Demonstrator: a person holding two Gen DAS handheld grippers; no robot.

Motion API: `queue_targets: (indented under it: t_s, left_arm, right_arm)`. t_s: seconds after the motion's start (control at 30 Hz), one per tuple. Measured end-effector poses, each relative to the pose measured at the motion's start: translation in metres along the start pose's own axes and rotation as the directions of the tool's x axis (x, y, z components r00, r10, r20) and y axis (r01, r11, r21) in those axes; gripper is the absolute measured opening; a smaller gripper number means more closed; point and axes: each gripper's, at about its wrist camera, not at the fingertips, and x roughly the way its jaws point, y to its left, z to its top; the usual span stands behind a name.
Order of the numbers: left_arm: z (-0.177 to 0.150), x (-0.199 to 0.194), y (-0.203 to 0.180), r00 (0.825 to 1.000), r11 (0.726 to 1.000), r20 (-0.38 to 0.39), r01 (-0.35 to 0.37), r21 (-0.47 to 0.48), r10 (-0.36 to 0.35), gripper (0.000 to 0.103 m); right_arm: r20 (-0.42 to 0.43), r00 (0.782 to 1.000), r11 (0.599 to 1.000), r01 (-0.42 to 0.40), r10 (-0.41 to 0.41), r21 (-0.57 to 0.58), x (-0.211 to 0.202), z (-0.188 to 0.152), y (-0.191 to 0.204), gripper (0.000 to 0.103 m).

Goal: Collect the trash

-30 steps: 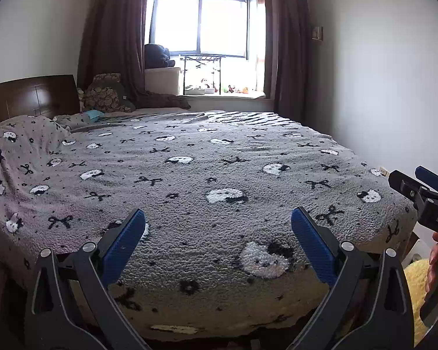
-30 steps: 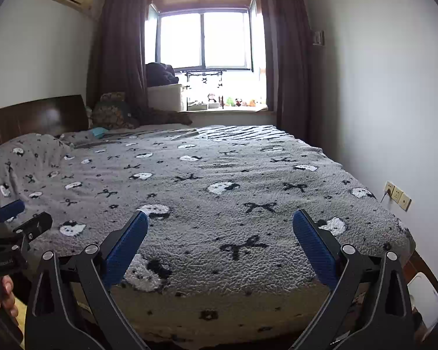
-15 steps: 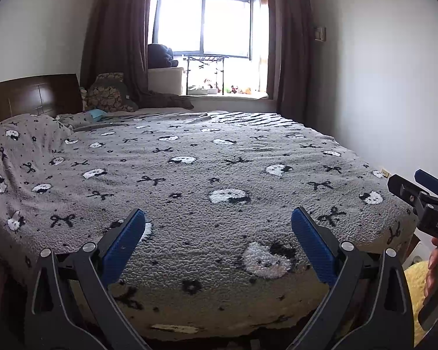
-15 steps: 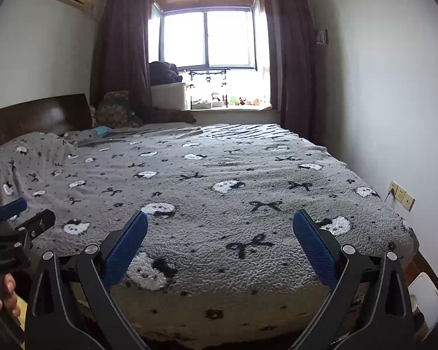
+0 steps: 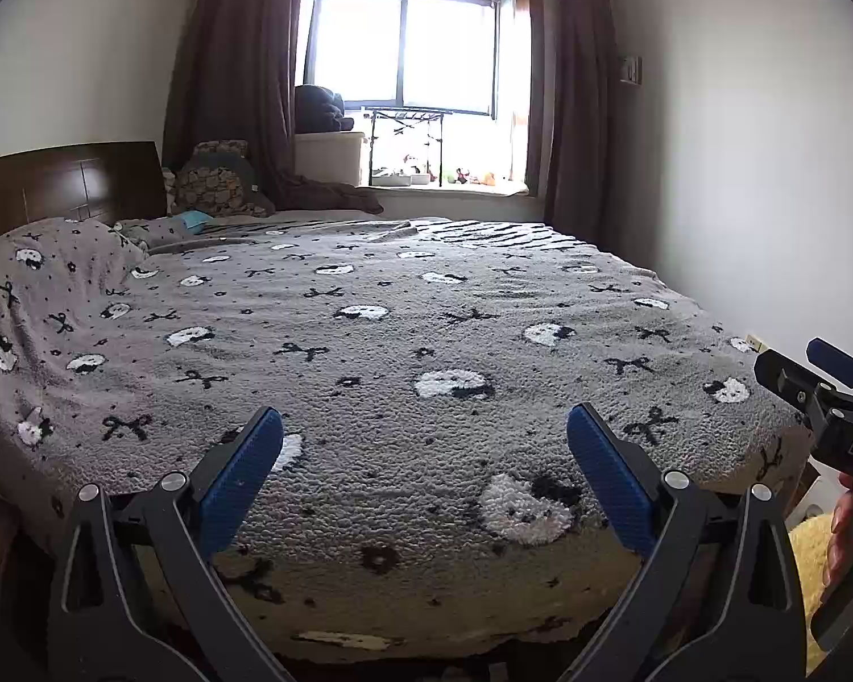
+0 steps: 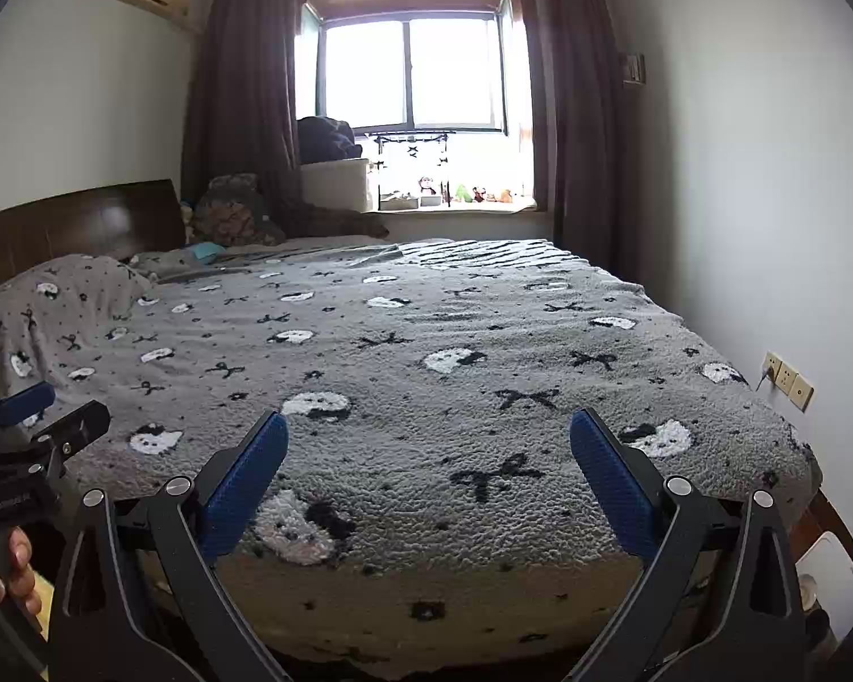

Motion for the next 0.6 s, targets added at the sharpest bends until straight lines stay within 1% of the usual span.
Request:
queue_targets:
  t_s: [0.6]
  left_arm:
    - [0.0009,-0.0008,0.0006,1.0,1.0,-0.002,-0.002,-0.001,0.002,0.095]
  right_arm:
    - [-0.005,1.0,1.0,-0.008,0.008,0.011,0.0022,-0.0021,-0.0009,0.1]
